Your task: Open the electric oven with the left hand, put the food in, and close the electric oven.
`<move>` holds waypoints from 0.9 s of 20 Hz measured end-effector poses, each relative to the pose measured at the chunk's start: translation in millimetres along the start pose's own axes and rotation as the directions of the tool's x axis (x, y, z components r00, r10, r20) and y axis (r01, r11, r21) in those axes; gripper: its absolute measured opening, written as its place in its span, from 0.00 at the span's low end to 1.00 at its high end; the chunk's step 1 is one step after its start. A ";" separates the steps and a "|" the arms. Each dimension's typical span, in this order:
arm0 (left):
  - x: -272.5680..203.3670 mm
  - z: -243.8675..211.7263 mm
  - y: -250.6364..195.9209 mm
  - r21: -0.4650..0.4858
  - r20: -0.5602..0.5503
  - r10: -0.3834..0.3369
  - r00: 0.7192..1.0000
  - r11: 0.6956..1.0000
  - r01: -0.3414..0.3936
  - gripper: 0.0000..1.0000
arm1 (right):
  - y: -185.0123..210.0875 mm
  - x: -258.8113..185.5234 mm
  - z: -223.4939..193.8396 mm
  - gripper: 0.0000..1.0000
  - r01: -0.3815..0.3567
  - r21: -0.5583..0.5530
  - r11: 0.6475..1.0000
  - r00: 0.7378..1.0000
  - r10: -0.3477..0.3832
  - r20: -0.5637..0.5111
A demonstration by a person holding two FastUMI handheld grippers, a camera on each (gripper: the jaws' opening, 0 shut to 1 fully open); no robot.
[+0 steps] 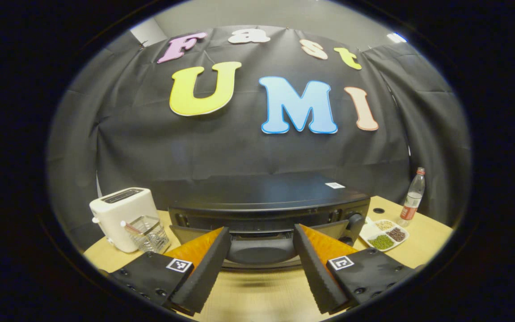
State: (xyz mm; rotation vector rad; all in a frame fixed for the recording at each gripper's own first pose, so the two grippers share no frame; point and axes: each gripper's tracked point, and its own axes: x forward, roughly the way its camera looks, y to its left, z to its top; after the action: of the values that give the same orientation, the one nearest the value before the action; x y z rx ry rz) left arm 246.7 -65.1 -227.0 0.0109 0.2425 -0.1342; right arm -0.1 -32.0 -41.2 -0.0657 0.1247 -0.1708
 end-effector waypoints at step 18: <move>-64.0 -83.4 -6.3 -0.025 -0.157 0.025 0.987 0.999 -0.030 0.99 | -11.1 -14.9 -12.5 0.95 -0.064 -0.006 0.998 0.998 0.064 -0.028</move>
State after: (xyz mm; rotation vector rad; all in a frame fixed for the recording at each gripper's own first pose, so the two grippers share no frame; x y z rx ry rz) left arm 164.4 -60.8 -292.5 -0.0025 0.4014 -0.1026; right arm -18.1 -41.0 -50.9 -0.0665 0.1545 -0.1074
